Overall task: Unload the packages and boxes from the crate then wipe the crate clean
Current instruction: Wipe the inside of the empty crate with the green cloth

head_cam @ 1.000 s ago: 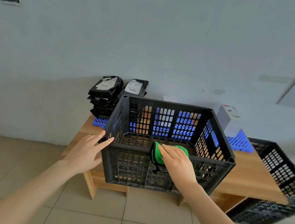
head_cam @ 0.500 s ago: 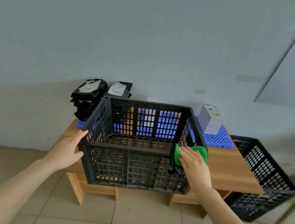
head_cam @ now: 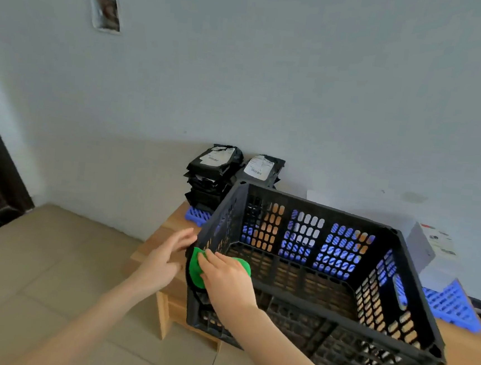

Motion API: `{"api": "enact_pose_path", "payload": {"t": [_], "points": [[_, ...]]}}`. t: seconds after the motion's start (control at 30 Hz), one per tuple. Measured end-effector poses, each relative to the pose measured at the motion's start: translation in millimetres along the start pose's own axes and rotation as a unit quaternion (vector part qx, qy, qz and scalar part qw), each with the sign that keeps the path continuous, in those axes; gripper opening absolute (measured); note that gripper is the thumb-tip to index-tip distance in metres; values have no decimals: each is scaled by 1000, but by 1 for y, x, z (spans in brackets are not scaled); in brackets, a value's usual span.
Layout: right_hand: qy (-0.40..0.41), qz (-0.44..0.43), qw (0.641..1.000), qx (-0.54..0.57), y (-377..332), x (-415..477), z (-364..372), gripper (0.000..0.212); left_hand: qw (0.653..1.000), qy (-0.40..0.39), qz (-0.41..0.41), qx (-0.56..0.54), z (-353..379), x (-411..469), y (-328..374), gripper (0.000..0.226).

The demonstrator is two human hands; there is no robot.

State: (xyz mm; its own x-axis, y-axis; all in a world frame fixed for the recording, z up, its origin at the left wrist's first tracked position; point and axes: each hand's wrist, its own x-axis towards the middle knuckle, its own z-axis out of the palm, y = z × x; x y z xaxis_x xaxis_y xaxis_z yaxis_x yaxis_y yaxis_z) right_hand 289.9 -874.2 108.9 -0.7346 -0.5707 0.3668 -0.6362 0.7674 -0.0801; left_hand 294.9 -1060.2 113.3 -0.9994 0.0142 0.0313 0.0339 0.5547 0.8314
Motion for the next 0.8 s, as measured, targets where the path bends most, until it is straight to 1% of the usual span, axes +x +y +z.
{"api": "enact_pose_path", "payload": {"t": [0.07,0.1,0.17,0.2,0.3,0.33,0.4,0.47,0.57,0.67,0.73,0.8], "points": [[-10,-11,1000,16,2,10,0,48,1000,25,-1,-2,-1,3,2,83],[-26,-11,999,45,7,15,-3,41,999,39,-3,-2,-1,5,5,79],[-69,18,987,147,23,24,-9,33,998,58,1,0,-4,8,9,69],[-73,31,977,198,32,28,-13,32,998,66,6,1,-4,9,11,63],[-27,74,955,285,58,41,-33,31,996,83,18,14,-1,10,16,48],[-12,84,949,303,67,47,-39,30,996,87,11,20,2,10,19,49],[4,85,944,317,85,58,-49,31,994,99,-18,30,9,12,23,58],[16,55,953,296,103,71,-49,31,990,127,-42,42,19,12,28,68],[51,-13,972,229,126,87,-39,29,979,173,-70,77,32,13,36,77],[97,-104,967,210,139,99,-26,32,961,223,-113,115,46,13,49,80],[111,-176,960,189,144,106,-13,40,949,258,-138,117,57,13,57,79],[83,-243,950,178,141,108,0,58,934,295,-167,111,67,13,66,77]]}}
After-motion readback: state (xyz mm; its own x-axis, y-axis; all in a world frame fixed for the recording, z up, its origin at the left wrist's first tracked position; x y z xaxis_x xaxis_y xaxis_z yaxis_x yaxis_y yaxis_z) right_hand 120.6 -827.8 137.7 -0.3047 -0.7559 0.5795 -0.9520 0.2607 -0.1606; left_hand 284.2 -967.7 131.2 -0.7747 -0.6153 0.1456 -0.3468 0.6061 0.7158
